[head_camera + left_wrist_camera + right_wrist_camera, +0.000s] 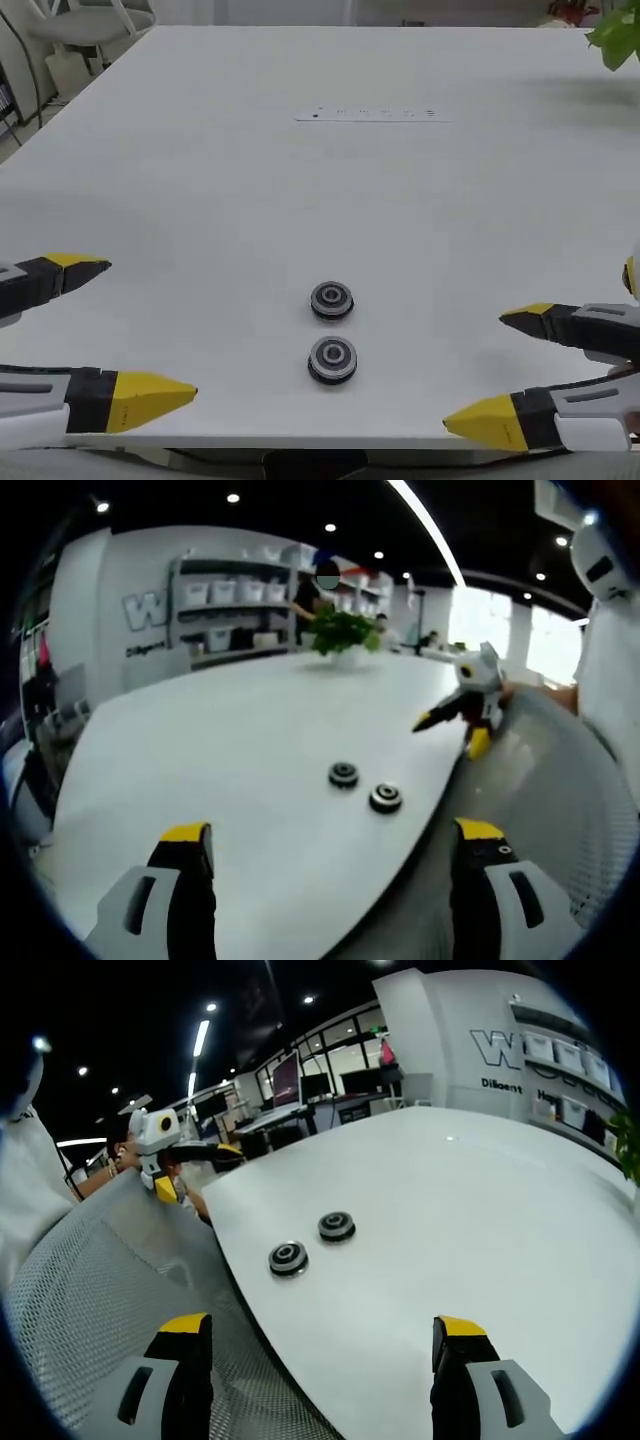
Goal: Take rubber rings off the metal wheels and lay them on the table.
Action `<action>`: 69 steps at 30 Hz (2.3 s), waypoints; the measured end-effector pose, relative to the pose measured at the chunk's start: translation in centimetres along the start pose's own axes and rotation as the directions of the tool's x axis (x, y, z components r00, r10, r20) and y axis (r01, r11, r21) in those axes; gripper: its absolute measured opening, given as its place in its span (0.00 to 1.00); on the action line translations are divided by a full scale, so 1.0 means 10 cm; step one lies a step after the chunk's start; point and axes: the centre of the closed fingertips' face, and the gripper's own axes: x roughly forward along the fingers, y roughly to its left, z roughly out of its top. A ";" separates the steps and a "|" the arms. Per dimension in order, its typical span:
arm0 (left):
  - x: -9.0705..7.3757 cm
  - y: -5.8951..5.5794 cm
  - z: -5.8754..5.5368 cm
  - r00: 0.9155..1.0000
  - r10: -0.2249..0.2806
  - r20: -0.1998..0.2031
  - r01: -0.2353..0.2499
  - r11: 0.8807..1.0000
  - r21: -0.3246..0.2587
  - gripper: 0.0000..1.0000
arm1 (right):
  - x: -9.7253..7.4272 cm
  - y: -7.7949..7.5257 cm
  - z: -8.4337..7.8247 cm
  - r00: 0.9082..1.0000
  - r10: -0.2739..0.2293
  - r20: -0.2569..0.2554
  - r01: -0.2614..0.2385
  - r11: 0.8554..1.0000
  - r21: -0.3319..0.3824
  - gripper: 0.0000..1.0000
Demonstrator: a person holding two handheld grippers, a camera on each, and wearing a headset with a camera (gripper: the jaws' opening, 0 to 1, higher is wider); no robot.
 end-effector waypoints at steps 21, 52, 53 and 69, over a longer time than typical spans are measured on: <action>0.02 -0.12 0.10 0.999 -0.032 -0.004 0.032 0.997 0.072 0.99 | 0.00 0.01 0.16 0.997 0.036 0.063 -0.031 0.997 -0.071 0.88; 0.05 -0.13 0.24 0.996 -0.087 -0.005 0.087 0.990 0.109 0.99 | 0.03 0.03 0.44 0.993 0.090 0.079 -0.080 0.990 -0.117 0.79; 0.06 -0.14 0.28 0.996 -0.092 0.000 0.092 0.989 0.113 0.98 | 0.03 0.03 0.45 0.993 0.092 0.078 -0.082 0.990 -0.119 0.78; 0.29 -0.35 0.81 0.981 -0.189 0.051 0.170 0.952 0.257 0.93 | 0.11 0.04 0.70 0.984 0.142 0.105 -0.120 0.974 -0.195 0.63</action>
